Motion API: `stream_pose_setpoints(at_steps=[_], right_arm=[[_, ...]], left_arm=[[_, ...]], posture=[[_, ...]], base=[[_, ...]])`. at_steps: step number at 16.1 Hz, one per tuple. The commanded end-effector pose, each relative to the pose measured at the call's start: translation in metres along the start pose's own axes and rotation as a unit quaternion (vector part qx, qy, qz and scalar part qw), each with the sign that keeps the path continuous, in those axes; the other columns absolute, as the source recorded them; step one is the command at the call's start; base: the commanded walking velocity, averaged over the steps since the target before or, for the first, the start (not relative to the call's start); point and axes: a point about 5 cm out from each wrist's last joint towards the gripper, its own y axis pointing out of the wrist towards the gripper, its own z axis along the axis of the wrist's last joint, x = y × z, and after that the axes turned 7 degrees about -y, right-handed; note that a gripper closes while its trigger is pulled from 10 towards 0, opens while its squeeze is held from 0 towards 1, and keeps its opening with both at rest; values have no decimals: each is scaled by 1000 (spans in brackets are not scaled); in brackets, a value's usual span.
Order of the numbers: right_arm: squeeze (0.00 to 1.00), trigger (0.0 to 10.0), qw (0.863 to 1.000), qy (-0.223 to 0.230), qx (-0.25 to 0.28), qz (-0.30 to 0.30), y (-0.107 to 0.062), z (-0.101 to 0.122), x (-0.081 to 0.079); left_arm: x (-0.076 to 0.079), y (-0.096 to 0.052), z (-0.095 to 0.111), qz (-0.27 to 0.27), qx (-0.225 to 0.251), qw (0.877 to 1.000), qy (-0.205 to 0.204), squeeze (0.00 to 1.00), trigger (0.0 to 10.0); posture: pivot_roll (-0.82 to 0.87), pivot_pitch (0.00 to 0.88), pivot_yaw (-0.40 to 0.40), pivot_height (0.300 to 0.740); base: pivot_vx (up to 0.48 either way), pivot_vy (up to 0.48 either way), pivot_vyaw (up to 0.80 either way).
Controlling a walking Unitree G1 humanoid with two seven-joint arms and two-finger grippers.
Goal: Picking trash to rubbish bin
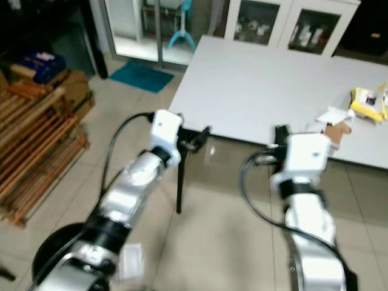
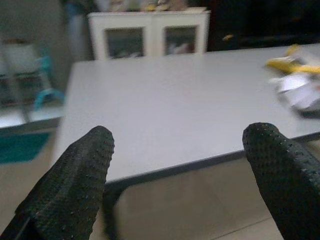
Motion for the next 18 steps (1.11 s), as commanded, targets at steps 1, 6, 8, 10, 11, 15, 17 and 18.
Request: stream_pose_setpoints(at_steps=[1,6,8,10,11,15,17,18], right_arm=[[1000,10000,1000,-9,6,-19,-1,3,9],[1000,10000,1000,-16,1,-22,-1,0,9],[1000,10000,999,-20,-6,-24,-1,-1,8],[1000,10000,999,-21,-13,-32,0,-3,9],[1000,10000,999,-21,-17,-35,0,-4,9],[1000,10000,997,-11,-39,-58,0,-10,11],[1000,10000,997,-12,-47,-64,0,-12,13],[1000,10000,997,-11,-49,-65,1,-12,13]], left_arm=[[3,3,2,-4,2,1000,1,0,10000],[3,3,2,-3,0,1000,3,0,10000],[2,3,1,-4,-1,1000,2,0,10000],[4,2,0,-7,-4,1000,-5,0,10000],[4,2,-1,-7,-6,1000,-11,0,10000],[4,2,-1,-8,-6,1000,-15,0,10000],[5,2,-1,-8,-5,1000,-17,0,10000],[5,3,-1,-8,-5,1000,-17,0,10000]], posture=[[96,52,-56,740],[97,53,-52,740],[95,55,-50,740],[95,57,-48,740],[95,57,-48,740],[96,65,-51,740],[96,65,-51,740],[97,65,-50,740]], base=[[0,-461,0],[0,-457,0],[0,-418,0],[0,-146,0],[0,0,0],[0,0,0],[0,0,0],[0,0,0]])
